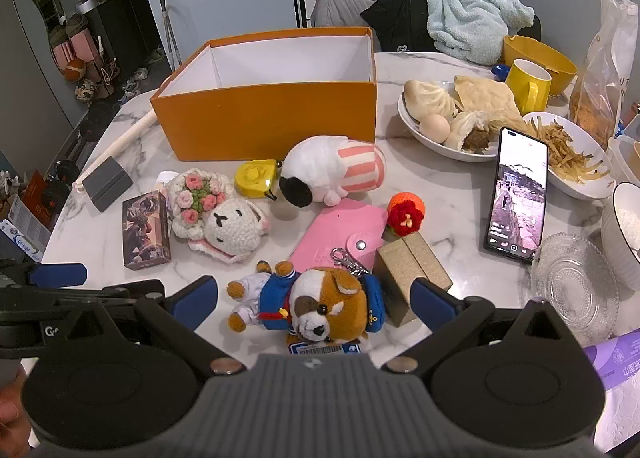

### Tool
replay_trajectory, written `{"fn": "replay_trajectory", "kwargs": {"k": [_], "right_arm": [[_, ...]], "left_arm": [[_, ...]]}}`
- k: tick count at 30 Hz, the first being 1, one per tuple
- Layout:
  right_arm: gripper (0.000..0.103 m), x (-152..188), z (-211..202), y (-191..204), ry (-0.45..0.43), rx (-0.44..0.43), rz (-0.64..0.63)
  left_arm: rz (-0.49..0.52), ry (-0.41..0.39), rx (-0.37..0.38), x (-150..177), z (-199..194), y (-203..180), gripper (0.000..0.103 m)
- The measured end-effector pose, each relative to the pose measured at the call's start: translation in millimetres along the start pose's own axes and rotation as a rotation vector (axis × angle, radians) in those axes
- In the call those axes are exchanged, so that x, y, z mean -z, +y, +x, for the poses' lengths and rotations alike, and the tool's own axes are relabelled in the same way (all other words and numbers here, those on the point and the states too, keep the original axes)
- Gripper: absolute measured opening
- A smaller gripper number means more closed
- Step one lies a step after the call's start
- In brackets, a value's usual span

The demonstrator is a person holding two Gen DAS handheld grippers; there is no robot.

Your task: Organize objects

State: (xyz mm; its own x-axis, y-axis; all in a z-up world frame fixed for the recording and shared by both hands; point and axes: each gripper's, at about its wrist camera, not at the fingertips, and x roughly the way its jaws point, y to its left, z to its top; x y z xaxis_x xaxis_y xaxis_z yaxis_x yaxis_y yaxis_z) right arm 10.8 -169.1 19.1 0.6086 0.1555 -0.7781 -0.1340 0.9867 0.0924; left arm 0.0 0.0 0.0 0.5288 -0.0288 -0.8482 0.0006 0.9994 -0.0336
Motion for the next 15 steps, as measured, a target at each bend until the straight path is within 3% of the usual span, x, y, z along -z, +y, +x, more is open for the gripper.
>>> {"fn": "replay_trajectory", "kwargs": {"k": [15], "right_arm": [[0.102,0.3,0.0,1.4,-0.004,0.003,-0.002]], "left_arm": [[-0.002,0.002,0.006,3.2,-2.0,1.3,0.102]]}}
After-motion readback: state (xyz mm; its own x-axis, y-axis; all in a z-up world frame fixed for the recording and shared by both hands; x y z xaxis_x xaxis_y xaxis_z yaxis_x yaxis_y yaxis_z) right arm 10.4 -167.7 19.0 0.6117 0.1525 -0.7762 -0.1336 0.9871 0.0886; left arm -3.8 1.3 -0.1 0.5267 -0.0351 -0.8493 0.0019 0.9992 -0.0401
